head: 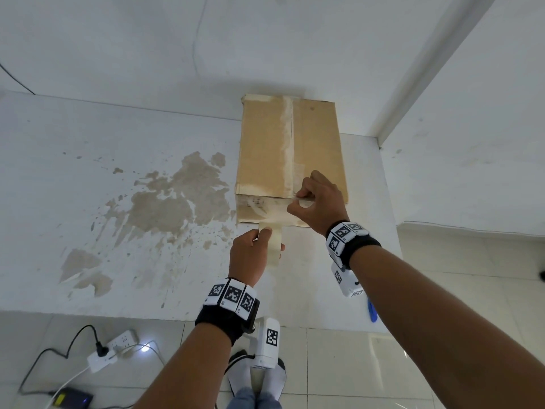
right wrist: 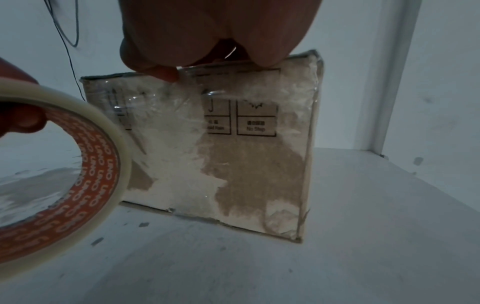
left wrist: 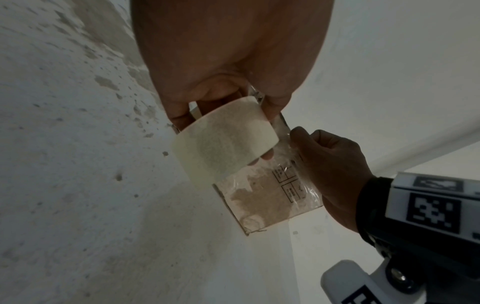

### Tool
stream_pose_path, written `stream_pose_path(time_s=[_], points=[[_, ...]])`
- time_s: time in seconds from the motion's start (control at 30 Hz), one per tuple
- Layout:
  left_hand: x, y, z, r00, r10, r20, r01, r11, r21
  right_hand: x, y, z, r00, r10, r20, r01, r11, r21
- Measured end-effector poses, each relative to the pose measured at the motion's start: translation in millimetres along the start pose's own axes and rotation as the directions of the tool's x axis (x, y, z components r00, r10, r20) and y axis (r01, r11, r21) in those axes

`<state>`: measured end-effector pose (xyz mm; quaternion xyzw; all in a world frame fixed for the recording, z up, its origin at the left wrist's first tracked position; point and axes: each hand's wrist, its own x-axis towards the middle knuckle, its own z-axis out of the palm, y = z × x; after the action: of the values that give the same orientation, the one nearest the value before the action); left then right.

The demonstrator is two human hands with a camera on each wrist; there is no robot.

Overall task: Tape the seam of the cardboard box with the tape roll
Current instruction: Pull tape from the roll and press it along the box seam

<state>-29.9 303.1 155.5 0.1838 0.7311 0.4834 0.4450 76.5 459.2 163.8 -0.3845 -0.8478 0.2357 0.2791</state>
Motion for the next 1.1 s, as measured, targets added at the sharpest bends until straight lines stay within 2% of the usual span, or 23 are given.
stream_pose_path(time_s=[0.27,0.57,0.9,1.1], points=[[1.9,-1.0,1.5,1.000,-0.014,0.011,0.014,1.000,0.008,2.7,-7.5,6.9,0.998,0.047,-0.031,-0.049,0.998,-0.047],[2.8,-1.3,3.5,1.000,-0.007,0.019,0.007,1.000,0.009,1.5,8.7,-6.7,0.995,-0.011,0.100,0.007,0.999,0.045],[3.0,-2.2,4.5,1.000,0.003,0.020,-0.003,1.000,0.023,1.6,-7.0,6.4,0.998,0.056,-0.019,-0.057,0.998,-0.035],[5.3,0.5,3.4,1.000,0.018,0.021,-0.019,0.999,0.032,0.6,6.1,-4.6,0.996,-0.004,0.092,0.005,1.000,-0.011]])
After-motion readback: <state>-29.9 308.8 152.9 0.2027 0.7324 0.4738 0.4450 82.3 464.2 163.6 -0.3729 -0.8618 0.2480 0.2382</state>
